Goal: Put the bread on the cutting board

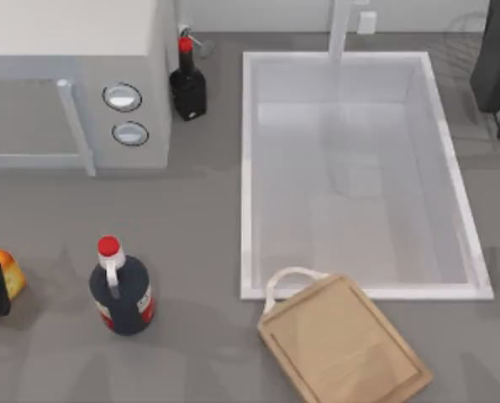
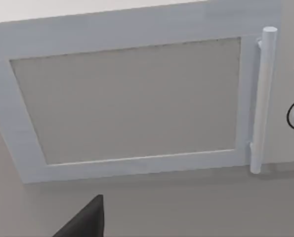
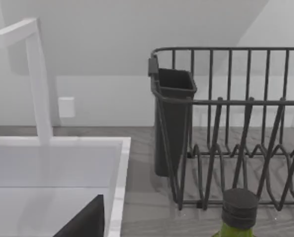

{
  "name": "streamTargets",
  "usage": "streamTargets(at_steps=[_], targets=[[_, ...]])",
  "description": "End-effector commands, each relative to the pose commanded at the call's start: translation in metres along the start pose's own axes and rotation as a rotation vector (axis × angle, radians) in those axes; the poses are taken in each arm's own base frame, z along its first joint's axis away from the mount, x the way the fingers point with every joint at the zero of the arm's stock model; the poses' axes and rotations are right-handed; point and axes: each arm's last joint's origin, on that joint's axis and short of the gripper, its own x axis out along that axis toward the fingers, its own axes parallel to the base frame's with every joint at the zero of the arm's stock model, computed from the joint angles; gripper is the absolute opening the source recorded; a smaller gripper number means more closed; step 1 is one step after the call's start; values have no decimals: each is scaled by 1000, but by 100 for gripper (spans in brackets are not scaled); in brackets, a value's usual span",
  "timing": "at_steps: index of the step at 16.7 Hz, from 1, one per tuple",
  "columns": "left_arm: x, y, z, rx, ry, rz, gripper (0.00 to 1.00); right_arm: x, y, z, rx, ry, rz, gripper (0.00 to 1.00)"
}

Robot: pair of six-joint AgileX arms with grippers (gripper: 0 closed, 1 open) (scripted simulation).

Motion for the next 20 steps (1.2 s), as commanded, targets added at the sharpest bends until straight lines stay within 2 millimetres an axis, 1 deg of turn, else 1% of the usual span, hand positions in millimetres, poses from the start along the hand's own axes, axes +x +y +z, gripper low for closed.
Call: streamTargets(at_steps=[2,4,6,8,11,14,17,20], targets=[[7,2,16,62,150,-24,100,0,0,0,0,0,0,100],[22,4,31,127,333,-59,100,0,0,0,0,0,0,100],[46,7,42,189,533,-104,100,0,0,0,0,0,0,100],[75,11,48,242,733,-158,100,0,0,0,0,0,0,100],[121,16,45,300,996,-250,100,0,0,0,0,0,0,100],[157,22,38,331,1175,-335,100,0,0,0,0,0,0,100],[177,26,34,342,1272,-396,100,0,0,0,0,0,0,100],[183,28,34,344,1294,-413,100,0,0,0,0,0,0,100]])
